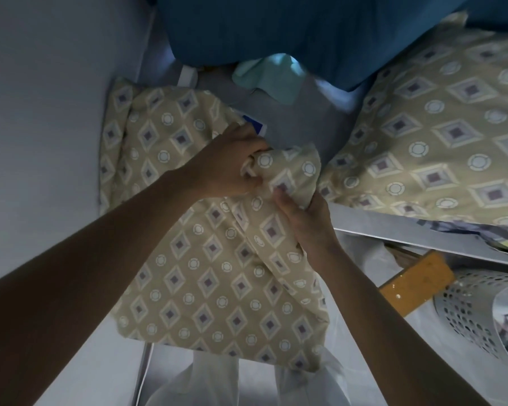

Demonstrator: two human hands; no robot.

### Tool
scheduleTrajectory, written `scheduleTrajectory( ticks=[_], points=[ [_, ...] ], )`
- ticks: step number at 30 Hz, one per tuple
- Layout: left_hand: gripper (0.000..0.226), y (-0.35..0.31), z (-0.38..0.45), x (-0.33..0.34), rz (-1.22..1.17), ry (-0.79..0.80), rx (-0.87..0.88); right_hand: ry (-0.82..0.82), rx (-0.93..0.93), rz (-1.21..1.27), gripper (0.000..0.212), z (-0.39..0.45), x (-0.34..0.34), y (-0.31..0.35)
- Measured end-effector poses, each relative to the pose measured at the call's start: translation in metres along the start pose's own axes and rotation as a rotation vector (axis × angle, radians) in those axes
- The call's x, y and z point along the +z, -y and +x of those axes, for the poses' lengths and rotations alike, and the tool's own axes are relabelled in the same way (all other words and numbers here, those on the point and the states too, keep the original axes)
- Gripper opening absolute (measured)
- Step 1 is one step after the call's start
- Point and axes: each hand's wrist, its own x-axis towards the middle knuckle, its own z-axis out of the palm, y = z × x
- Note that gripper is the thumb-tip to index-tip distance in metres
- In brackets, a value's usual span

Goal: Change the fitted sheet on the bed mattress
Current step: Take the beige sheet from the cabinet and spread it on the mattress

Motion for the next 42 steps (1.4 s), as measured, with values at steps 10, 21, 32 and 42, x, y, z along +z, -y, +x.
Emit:
scheduleTrajectory(
  ticks=[10,21,32,42],
  points=[
    [0.125,-0.019,-0.057,-0.079,-0.08,0.138,-0.076,0.345,0.002,-0.018,0.032,-0.061,-0.007,0.05],
    [0.056,-0.066,-0.182,-0.123,-0.012,0.189,-0.288,0.138,-0.07,-0.185,0.031,-0.138,0.051,0.116],
    [0.066,-0.084,-0.278,-0.187,0.211,0.249,-0.084,-0.081,-0.093,0.158,0.015,-0.299,0.089,0.128],
    [0.048,-0.205,-0.253,-0.181,0.372,0.372,-0.015,-0.347,-0.261,0.514,0.014,-0.425,-0.005,0.122]
  ],
)
